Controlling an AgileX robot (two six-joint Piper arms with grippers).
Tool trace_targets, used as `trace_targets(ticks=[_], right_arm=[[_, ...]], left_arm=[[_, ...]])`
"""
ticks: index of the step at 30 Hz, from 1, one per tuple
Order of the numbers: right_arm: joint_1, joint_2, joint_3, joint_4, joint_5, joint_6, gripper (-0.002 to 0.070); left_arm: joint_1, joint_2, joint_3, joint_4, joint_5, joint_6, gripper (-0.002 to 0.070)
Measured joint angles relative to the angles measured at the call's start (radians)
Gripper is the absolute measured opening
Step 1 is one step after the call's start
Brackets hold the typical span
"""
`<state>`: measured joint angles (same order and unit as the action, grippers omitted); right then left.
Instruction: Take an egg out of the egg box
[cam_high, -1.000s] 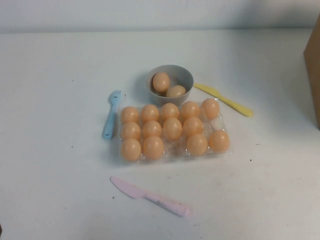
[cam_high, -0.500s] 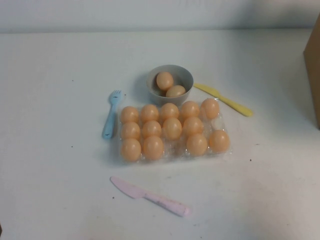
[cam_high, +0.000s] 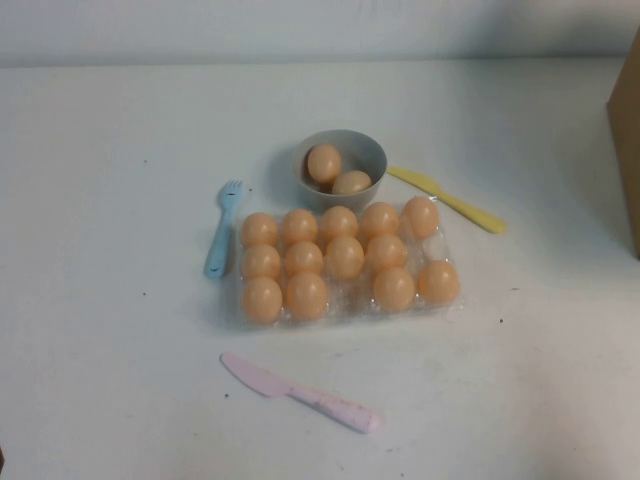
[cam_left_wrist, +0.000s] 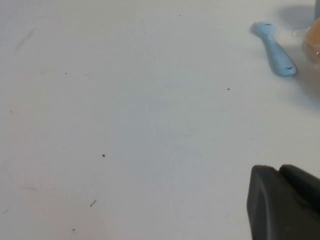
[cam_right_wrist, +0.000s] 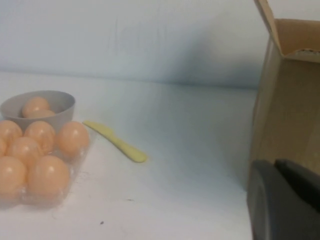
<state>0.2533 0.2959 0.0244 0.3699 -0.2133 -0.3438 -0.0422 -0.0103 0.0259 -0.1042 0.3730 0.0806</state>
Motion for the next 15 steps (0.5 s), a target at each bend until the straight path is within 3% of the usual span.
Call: trace_targets(ticks=[10, 15], right_arm=[[-0.248, -0.214, 0.002, -0.037, 0.253, 0.006, -0.0017], [-0.335, -0.303, 0.002, -0.076, 0.501, 0.087, -0.0017]], left_arm=[[0.000, 0.000, 0.000, 0.000, 0.000, 0.000, -0.0003], [0.000, 0.000, 0.000, 0.000, 0.000, 0.000, -0.0003]])
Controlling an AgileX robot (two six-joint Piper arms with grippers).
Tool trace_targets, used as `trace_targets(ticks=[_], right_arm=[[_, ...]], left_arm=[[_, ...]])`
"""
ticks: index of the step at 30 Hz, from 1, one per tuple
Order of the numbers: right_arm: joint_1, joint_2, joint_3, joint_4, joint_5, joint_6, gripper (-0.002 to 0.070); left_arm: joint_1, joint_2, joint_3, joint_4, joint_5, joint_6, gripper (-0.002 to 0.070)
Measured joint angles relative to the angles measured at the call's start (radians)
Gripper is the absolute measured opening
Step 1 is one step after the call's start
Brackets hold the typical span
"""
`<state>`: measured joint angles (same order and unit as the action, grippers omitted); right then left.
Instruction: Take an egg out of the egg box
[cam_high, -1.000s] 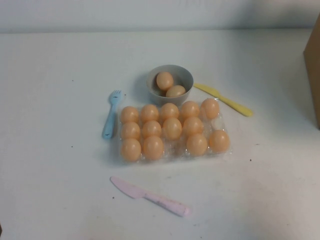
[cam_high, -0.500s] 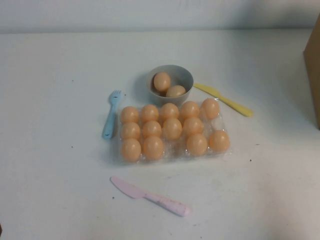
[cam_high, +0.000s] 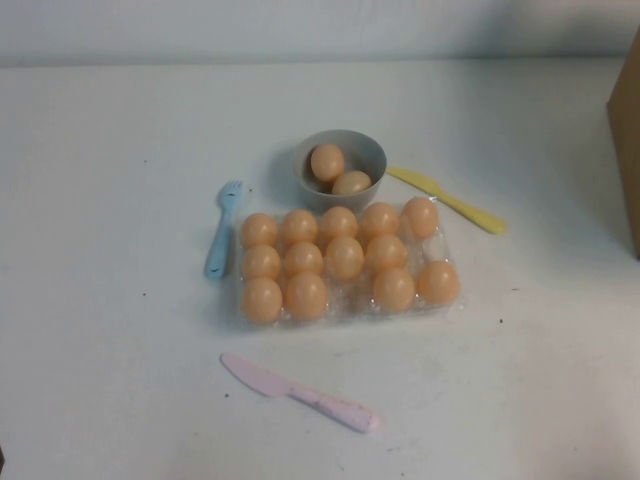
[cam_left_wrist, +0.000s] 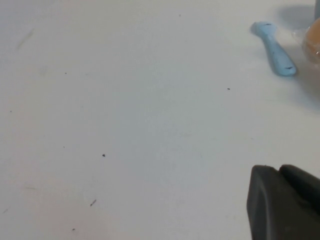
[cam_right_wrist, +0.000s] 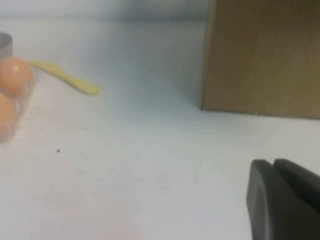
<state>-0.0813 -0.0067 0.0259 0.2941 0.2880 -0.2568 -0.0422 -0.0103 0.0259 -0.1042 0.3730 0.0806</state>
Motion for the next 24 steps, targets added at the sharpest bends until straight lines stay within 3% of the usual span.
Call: trace_targets(ticks=[24], right_arm=[[-0.021, -0.001, 0.000, -0.051, 0.074, 0.047, -0.0017]], left_arm=[[0.000, 0.000, 0.000, 0.000, 0.000, 0.000, -0.0003]])
